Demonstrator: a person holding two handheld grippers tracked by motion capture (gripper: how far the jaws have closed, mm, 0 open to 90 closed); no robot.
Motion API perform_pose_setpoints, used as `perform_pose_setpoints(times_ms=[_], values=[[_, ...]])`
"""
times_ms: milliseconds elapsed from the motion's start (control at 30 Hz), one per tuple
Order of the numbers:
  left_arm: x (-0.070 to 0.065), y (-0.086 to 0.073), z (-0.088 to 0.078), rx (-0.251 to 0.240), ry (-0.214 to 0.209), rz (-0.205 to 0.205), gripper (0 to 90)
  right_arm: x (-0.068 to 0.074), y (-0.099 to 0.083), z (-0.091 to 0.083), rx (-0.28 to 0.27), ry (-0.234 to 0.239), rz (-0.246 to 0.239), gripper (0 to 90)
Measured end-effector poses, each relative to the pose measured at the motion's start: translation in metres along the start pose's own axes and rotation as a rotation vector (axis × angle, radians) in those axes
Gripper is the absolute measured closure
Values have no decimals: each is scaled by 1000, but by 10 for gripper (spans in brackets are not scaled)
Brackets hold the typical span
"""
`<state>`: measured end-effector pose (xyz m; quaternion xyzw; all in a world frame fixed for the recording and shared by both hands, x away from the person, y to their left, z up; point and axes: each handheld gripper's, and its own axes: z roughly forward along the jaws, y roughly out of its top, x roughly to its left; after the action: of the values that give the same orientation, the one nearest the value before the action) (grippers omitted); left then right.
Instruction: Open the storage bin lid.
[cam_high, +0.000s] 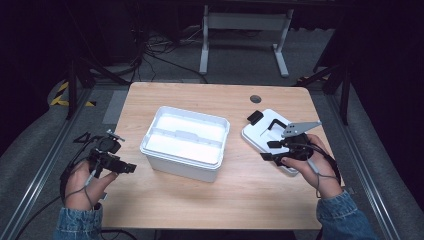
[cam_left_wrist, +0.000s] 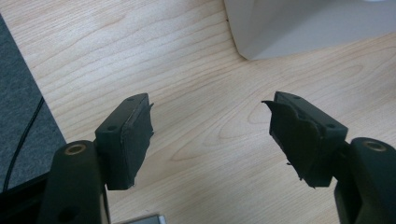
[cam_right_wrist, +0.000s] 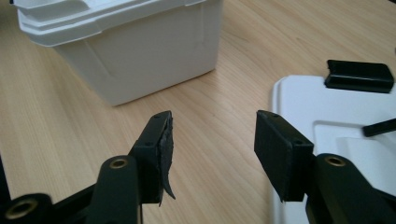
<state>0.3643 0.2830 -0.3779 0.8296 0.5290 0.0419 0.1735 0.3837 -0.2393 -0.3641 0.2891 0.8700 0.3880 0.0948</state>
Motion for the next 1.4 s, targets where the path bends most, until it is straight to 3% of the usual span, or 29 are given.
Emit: perform_pose_setpoints(times_ms=[100,200,300,533,867,1167,1400], values=[[-2,0,0,1,2,4,304,6,-6,6,-6,25,8,478],[-2,1,1,1,7,9,304,14,-14,13,24,28,-18,477],[-2,1,2,10,4,10,303,21,-21,17,3,49,-5,474],[-2,2,2,8,2,12,302,30,-30,34,57,57,-23,458],[-2,3,2,6,-3,8,301,34,-45,60,90,25,-35,447],[-2,4,3,7,-1,16,302,38,-58,76,61,-2,-48,461],[-3,4,4,7,-5,13,301,40,-68,87,35,-13,-22,465]])
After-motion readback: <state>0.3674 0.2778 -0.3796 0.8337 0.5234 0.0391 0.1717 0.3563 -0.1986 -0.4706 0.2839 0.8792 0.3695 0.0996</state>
